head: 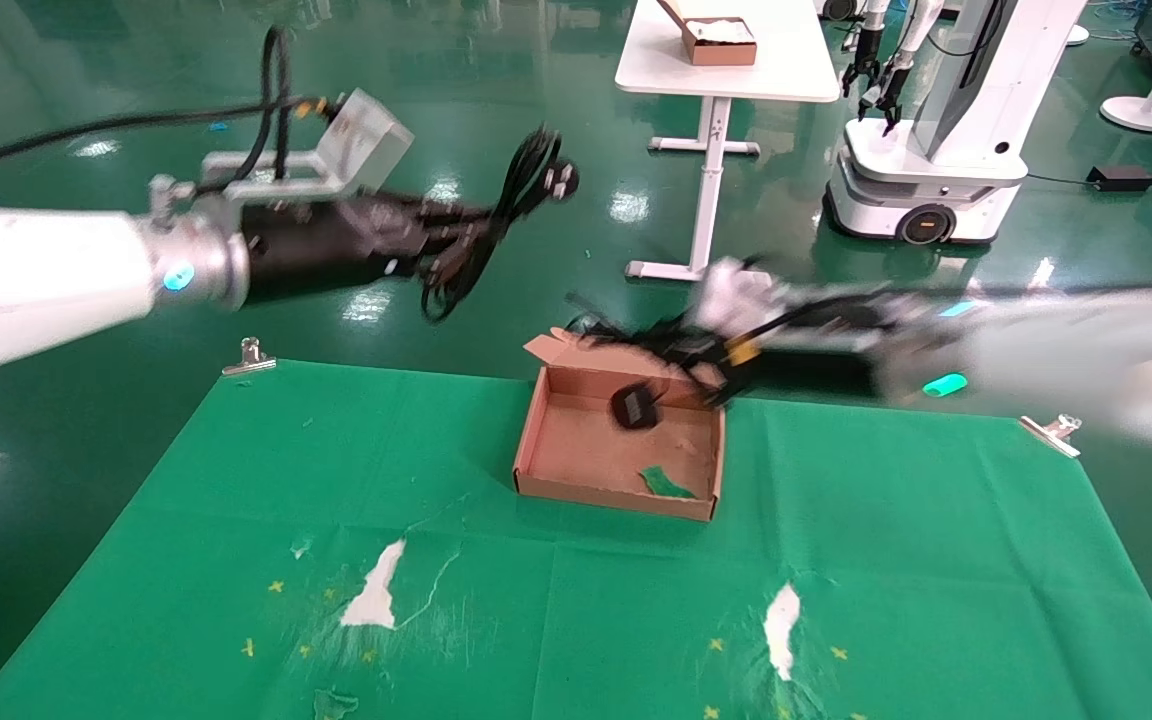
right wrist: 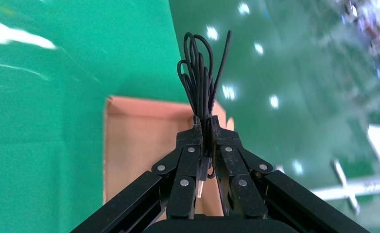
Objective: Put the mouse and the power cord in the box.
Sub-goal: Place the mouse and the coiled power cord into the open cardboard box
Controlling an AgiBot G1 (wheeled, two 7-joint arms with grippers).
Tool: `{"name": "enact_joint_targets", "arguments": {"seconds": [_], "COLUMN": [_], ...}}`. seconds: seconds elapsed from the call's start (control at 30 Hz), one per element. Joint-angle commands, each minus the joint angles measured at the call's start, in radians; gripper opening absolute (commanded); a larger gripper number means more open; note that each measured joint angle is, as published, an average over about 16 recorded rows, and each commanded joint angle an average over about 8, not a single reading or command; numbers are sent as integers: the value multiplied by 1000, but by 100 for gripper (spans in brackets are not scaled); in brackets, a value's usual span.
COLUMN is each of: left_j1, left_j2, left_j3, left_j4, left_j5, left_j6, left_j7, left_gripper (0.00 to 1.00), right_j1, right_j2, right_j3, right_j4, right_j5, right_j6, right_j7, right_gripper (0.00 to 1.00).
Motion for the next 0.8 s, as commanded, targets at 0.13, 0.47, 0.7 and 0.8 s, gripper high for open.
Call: {"name": "enact_joint_targets", "arguments": {"seconds": [0.13,0.47,0.7,0.8], "left_j1": [-16,-9,0,6], "left_j2": [29,-43,-28,2], "left_j3": [0,35,62,70], "left_j4": [-35,-69,-92,-96], "left_j5": [-3,48,88,99], "left_j6": [-58,74,89,68], "left_j7": [0,44,82,86], "left_gripper": [0,0,0,0], "right_j1": [-68,-159,-165,-164], "right_j2": [-115,-128,-125,-121], "right_j3": [-2,-3,-16,-16], "right_j4": [-57,-29,-12,-12], "right_j5": [-5,22,27,35], "right_j6": [213,290,292,299], "right_j7": [-23,51,81,81], "right_gripper": [0,77,100,100]}}
